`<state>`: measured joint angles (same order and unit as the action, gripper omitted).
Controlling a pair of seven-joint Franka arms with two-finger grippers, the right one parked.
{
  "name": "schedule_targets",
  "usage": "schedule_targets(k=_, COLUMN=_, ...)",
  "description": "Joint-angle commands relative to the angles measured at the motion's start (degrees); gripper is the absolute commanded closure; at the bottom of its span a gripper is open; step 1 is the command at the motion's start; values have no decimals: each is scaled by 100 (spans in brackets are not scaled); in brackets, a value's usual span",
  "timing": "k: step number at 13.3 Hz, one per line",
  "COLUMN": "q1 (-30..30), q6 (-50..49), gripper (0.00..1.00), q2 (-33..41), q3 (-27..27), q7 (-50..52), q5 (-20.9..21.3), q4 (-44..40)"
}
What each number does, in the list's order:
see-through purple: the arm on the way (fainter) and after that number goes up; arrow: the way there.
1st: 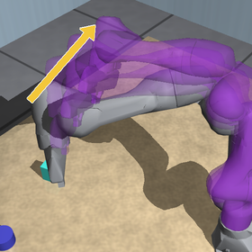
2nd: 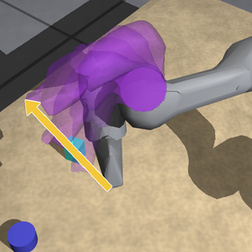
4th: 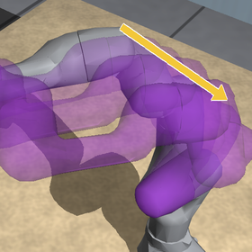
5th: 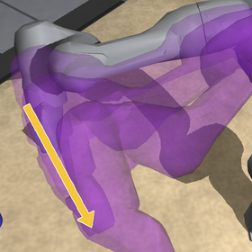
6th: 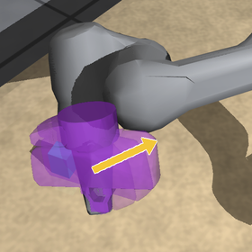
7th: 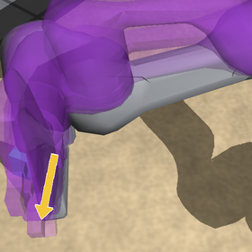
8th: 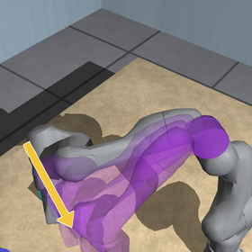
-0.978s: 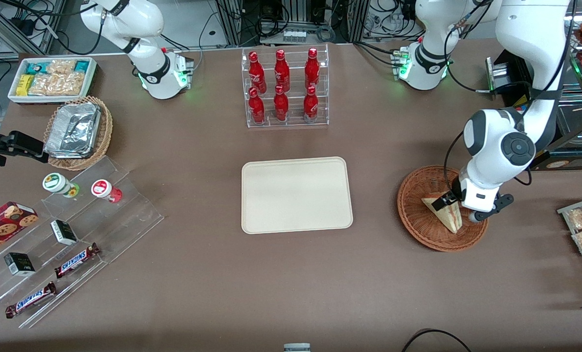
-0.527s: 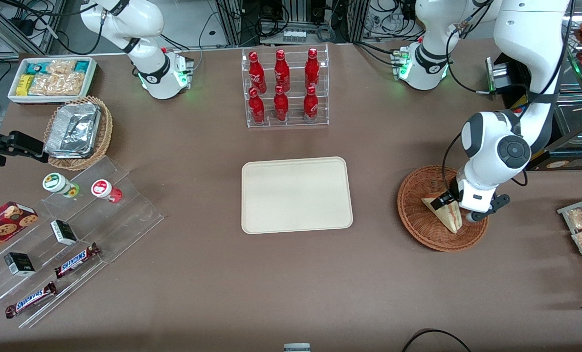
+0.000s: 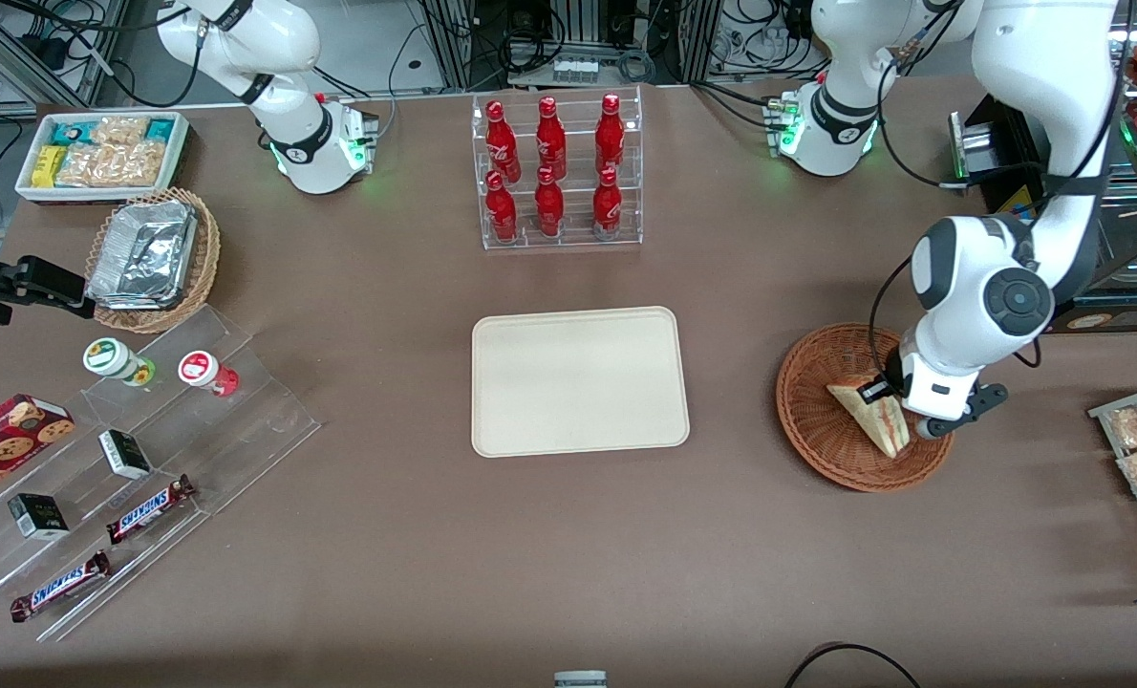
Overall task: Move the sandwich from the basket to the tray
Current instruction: 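Lift the sandwich and carry it over the cream tray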
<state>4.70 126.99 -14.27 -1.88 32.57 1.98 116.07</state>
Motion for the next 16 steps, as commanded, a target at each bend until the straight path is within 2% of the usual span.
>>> schedule_targets(k=1, q1=512, q6=-1190, gripper=100, q2=47, q3=4, q7=30, q5=119, q4=-1065)
schedule_targets(k=3, q1=899, q6=-1684, gripper=100, q2=-23, q3=-5, q7=39, q5=84, q4=-1664)
schedule_targets(k=5, q1=1452, q6=-1766, gripper=100, q2=-155, q3=-5, q7=100, q5=-47, q4=-2034)
schedule_targets(k=6, q1=1768, q6=-1765, gripper=100, q2=-347, q3=-5, q7=135, q5=-266, q4=-2314)
schedule_targets(k=8, q1=2217, q6=-1774, gripper=100, q2=-760, q3=-5, q7=171, q5=-356, q4=-2737)
schedule_targets(k=13, q1=3158, q6=-1555, gripper=100, q2=-1683, q3=-5, q7=584, q5=-356, q4=-3301)
schedule_targets(k=16, q1=3554, q6=-1021, gripper=100, q2=-2149, q3=-5, q7=759, q5=-356, q4=-3407)
